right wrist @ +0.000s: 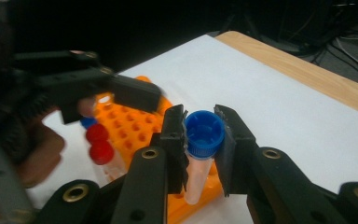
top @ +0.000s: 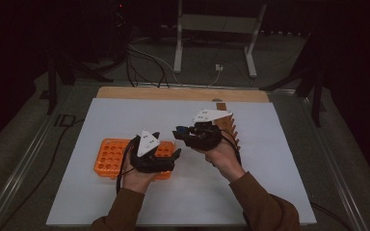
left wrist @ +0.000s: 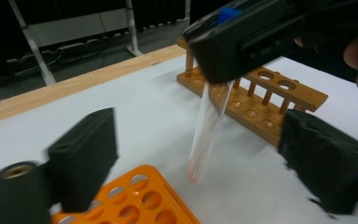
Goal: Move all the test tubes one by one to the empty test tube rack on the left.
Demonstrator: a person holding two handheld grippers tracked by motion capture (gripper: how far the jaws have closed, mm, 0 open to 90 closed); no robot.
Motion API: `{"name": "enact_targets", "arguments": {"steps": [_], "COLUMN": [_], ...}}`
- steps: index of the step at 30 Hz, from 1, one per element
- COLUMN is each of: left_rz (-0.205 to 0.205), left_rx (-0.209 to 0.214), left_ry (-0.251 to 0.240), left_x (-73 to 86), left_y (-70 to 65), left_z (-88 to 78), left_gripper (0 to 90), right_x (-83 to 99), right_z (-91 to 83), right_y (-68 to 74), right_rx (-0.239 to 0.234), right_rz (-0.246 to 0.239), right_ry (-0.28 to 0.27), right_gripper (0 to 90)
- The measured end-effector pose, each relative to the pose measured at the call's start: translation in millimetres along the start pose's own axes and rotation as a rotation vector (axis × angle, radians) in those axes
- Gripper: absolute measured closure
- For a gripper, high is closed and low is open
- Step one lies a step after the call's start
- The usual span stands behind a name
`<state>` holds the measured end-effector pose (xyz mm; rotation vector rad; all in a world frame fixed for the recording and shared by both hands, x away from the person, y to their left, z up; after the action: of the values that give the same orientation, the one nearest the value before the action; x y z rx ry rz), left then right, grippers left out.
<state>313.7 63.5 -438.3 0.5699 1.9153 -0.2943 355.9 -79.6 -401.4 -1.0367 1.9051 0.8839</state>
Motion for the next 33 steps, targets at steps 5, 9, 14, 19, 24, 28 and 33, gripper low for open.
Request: {"name": "enact_targets", "arguments": {"steps": [5, 9, 14, 19, 24, 28, 33], "left_rz": [-0.004, -0.012, -0.014, -0.018, -0.03, -0.043, -0.058], "left_rx": [-0.004, 0.032, 0.065, 0.048, 0.022, 0.007, -0.009], "left_ry": [0.002, -0.012, -0.018, -0.026, -0.033, -0.043, -0.048], "left_x": [-0.6, -0.5, -0.3, -0.5, -0.9, -0.8, -0.1], "left_y": [-1.7, -1.7, -2.9, -1.5, 5.8, 11.8, 19.2], "left_z": [3.6, 2.6, 2.4, 2.9, 0.3, -2.9, -7.6], "left_gripper": [41.7, 61.4, 73.9, 77.1, 77.4, 77.4, 77.4], "right_x": [-1.2, -1.4, 0.3, 0.1, -1.0, 1.7, 10.5], "right_z": [4.6, 5.8, 6.7, 6.7, -0.3, -7.7, -15.4], "right_y": [9.3, 10.7, 9.1, 7.3, 3.1, -3.5, -13.5], "right_rx": [-0.031, -0.04, -0.041, -0.047, -0.026, 0.033, 0.084], "right_rz": [-0.009, -0.009, -0.004, 0.004, 0.005, -0.001, 0.002], "right_ry": [0.005, 0.003, 0.008, -0.007, -0.052, -0.063, -0.067], "right_gripper": [75.2, 75.2, 75.2, 61.7, 33.5, 20.0, 13.3]}}
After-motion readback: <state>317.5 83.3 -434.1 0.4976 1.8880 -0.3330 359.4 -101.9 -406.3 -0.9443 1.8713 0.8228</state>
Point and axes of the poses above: each handheld gripper's, and its own axes: z roughly forward along the jaws, x roughly out of its underside, y roughly to its left, the point moved 4 cm from there along z, roughly forward along the jaws, and after that the axes turned 9 degrees about -x, right-handed, at the moved point
